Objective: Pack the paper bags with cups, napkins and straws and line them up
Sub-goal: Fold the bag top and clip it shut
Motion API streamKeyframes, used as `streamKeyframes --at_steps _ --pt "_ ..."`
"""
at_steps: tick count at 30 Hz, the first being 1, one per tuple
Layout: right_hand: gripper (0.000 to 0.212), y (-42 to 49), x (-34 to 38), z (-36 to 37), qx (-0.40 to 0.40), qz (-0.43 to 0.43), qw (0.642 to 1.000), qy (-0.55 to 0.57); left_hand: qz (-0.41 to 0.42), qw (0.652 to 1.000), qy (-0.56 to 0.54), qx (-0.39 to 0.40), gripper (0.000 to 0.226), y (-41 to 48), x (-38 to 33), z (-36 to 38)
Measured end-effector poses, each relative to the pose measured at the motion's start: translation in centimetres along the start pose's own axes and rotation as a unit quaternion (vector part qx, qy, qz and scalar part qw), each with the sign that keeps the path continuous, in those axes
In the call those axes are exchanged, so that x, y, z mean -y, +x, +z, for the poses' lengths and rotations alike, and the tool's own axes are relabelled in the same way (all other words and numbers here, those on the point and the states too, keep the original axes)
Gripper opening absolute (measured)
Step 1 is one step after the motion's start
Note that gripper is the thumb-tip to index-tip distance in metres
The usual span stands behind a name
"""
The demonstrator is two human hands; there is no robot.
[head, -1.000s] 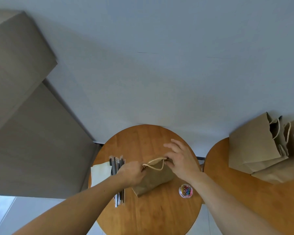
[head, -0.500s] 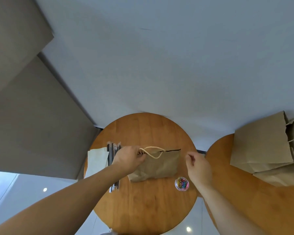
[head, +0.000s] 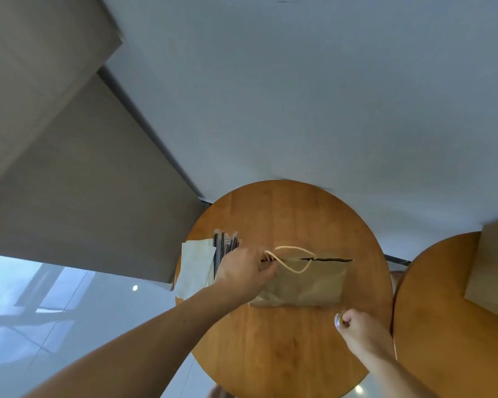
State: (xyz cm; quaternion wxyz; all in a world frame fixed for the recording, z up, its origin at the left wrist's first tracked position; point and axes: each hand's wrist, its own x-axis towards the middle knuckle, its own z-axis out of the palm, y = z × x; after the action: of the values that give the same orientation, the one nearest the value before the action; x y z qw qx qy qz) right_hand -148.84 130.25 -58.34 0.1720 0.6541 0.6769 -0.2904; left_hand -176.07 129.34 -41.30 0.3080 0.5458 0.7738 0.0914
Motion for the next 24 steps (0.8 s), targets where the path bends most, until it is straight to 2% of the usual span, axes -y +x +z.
streamKeyframes --at_steps 4,9,14,21,24 --pt "0.033 -0.4 0.5 -0.2 -0.001 -0.014 1.0 0.018 -0.013 1.0 -0.019 -0.004 0.02 -0.2 0.1 0.4" --pt "0.04 -0.2 0.5 -0.1 0.017 -0.009 0.998 0.058 -0.013 0.999 -0.039 -0.012 0.018 -0.3 0.2 0.6" --pt "0.027 -1.0 0.5 -0.5 0.013 -0.001 0.995 0.095 -0.007 0.999 -0.043 -0.023 0.016 -0.2 0.4 0.7" --pt "0.019 -2.6 0.7 -2.2 -0.048 0.013 0.981 0.19 -0.001 0.999 -0.043 -0.009 0.018 -0.4 0.6 0.6" --pt "0.003 -3.2 1.2 -3.6 -0.095 0.027 0.948 0.301 0.0 0.999 -0.041 0.003 0.021 -0.4 0.3 0.4"
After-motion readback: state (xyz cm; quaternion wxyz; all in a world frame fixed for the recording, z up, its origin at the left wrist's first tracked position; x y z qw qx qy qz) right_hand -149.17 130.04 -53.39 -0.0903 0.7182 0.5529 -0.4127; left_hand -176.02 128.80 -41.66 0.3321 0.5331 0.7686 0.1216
